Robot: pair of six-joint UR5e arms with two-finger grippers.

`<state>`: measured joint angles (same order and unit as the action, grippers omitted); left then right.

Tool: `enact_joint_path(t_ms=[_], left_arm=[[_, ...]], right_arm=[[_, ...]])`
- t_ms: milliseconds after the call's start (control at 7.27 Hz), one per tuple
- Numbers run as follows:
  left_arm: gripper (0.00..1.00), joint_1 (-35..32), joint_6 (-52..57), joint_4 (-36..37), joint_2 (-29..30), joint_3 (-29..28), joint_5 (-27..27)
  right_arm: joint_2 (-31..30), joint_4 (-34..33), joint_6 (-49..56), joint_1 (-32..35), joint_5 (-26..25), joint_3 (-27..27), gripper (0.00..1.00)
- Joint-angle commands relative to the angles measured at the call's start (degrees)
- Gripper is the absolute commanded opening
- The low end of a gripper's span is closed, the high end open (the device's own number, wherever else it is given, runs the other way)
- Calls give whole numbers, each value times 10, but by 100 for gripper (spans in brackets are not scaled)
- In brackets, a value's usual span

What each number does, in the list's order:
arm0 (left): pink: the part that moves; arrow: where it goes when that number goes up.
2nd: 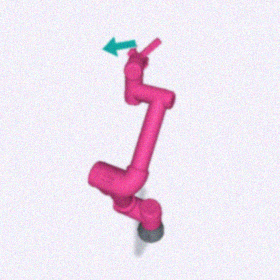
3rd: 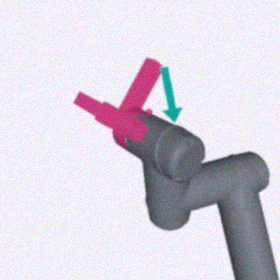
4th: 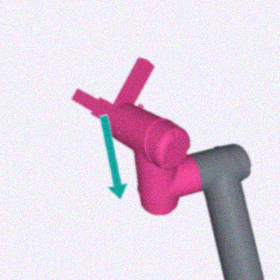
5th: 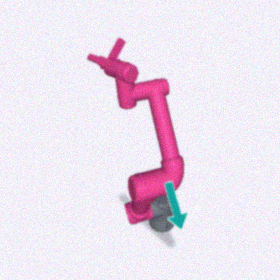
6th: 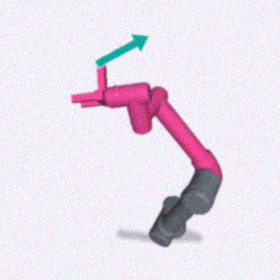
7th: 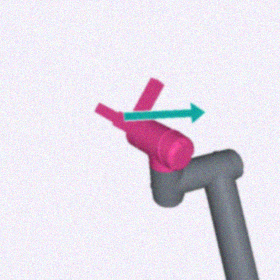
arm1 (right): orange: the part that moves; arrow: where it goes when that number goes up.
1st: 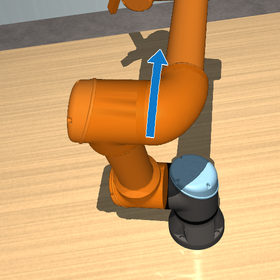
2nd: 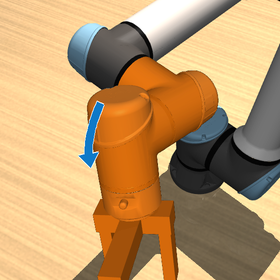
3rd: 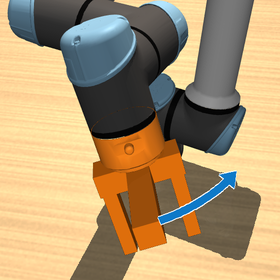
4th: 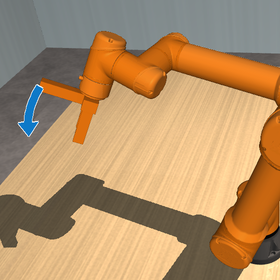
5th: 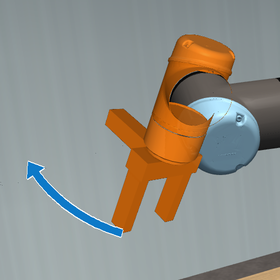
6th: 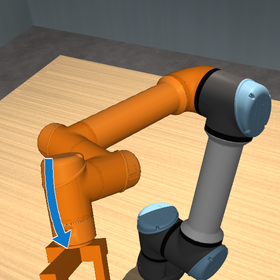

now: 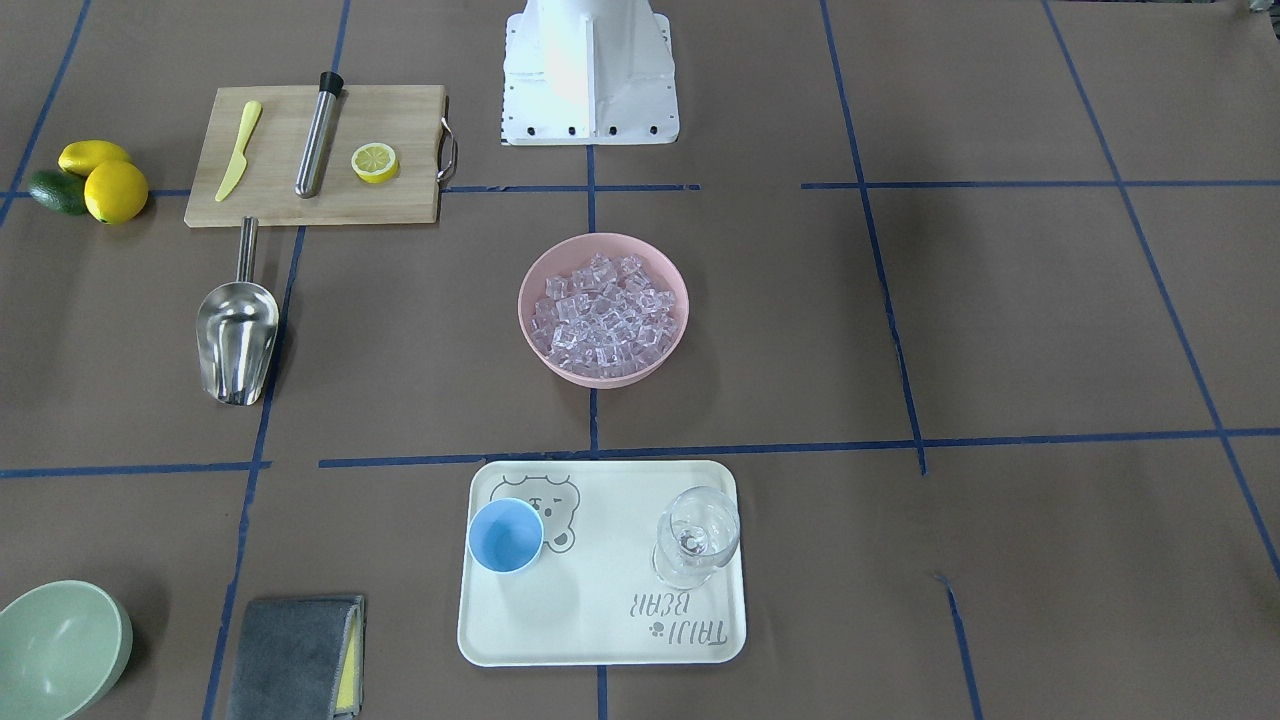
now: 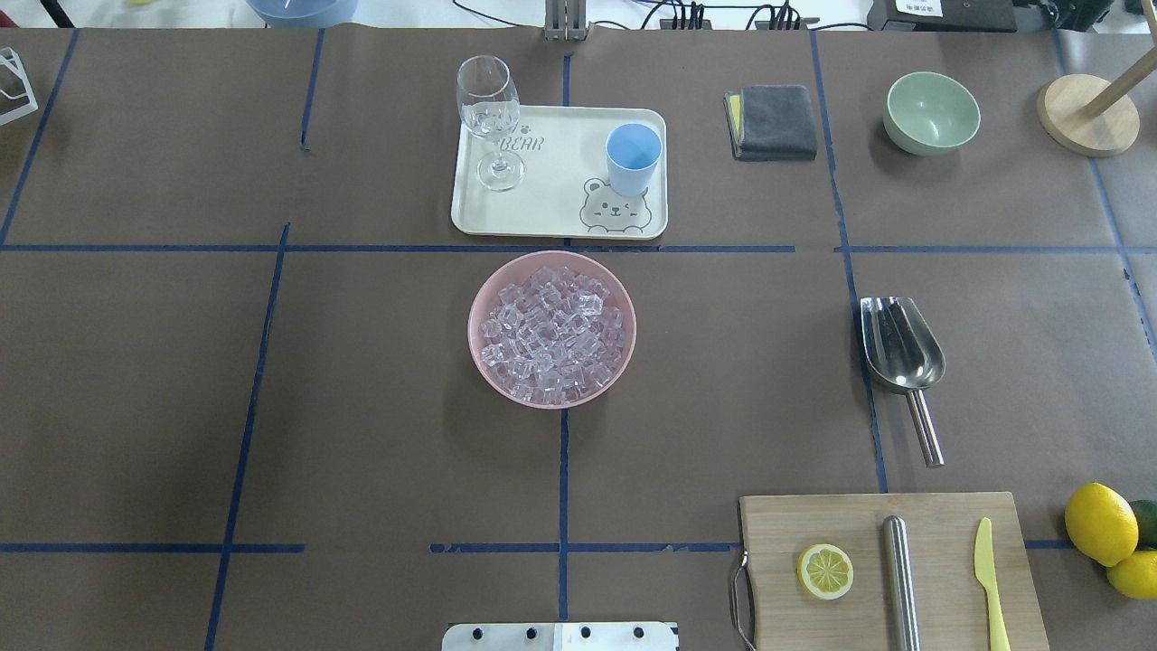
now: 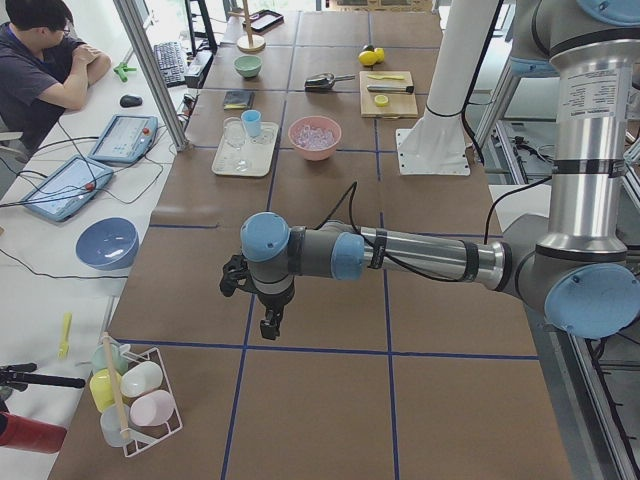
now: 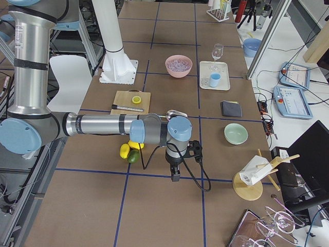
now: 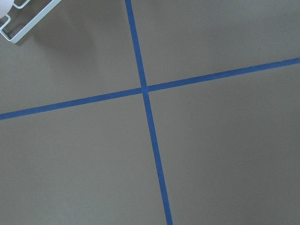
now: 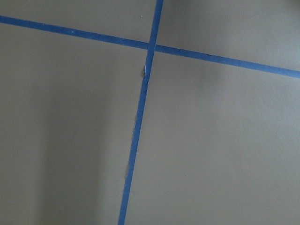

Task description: Put ice in cup with scoop

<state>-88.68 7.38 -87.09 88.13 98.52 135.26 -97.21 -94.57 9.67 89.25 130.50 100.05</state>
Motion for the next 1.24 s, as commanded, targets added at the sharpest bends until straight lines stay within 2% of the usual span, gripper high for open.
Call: enact_joint_path(t_ms=[0,275,550,688,1100], left_arm=[[100,1,0,0,5,6,-1],[100,1,0,0,5,31,-3],[100,30,-1,1,9,29,-5],[100,34,-3,1,13,29,-5],[100,35,-7,-2,93,-3,-3]], right_arm=[[0,0,0,0,0,5,100],[0,0,0,0,0,16,100],[3,1,-2,0,0,17,100],[24,-1,-4,-1,4,16,100],[34,1,-3,-1,18,23,100]])
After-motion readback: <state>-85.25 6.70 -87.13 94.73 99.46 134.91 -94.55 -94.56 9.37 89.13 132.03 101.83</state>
